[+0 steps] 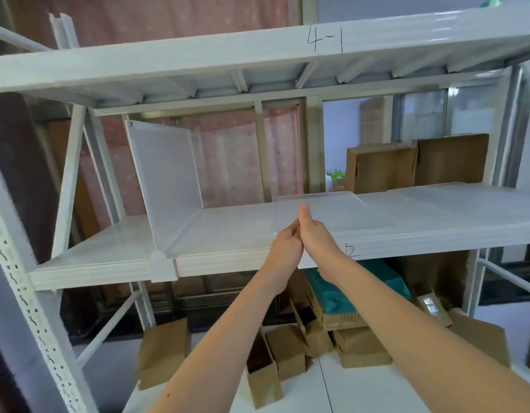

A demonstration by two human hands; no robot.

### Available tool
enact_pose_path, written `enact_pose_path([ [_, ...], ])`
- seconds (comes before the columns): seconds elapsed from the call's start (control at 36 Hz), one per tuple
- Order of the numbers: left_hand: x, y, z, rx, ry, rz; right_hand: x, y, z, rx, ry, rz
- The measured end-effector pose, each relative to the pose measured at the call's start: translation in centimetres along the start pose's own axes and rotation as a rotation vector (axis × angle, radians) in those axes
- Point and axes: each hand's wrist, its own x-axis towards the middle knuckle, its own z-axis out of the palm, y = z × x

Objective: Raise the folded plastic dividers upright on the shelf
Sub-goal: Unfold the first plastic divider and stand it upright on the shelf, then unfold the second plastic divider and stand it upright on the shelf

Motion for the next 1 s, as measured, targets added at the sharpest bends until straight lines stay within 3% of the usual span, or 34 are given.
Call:
enact_pose_path([
  [0.22,2.7,-0.2,1.2,0.031,0.005,0.066,2.5,0.8,-1.5,-0.03,0.039,-0.008],
  [0.47,4.8,-0.3,0.9,0.372,0.088,0.214,6.4,1.1,-4.0,0.016,-0.063,-0.01],
  [0.56,5.9,0.5,1.3,0.465,0.144,0.215,7.3,0.8,-5.0,-0.078,-0.096,-0.048],
  [0.75,8.0,0.3,2.0,0.688,0.072,0.232,8.9,1.9,-7.9,-0.371,-0.176,-0.218],
  [0.86,8.2,-1.8,1.1,0.738,0.039,0.153,10.4,3.7,-10.7,-0.473,-0.221,-0.281],
  [1.0,9.0,-4.5,-1.1,0.753,0.201,-0.005,12.1,5.4,-11.8,-0.545,-0.236,-0.304],
])
